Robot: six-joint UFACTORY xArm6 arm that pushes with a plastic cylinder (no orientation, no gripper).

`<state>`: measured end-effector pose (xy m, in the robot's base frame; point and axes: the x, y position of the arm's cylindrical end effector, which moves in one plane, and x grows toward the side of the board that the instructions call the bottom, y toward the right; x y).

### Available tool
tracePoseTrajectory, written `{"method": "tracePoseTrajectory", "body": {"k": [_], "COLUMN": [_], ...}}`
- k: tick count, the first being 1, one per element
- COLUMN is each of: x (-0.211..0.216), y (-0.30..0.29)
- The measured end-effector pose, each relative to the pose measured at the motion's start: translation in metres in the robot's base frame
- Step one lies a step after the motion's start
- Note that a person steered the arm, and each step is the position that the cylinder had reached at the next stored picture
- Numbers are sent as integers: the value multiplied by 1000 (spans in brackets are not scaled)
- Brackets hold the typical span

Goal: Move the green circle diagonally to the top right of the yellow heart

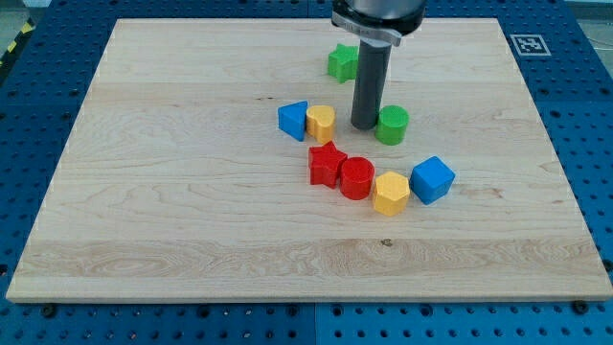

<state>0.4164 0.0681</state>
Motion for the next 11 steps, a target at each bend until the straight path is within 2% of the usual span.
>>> {"method": "tracePoseTrajectory", "body": {"k": [1, 2, 3, 4, 5, 7, 9, 10, 11], "x": [39, 50, 13, -42, -46, -60, -90, -87, -48], "y": [-8, 8, 43, 48, 50, 116, 83, 101, 102]}}
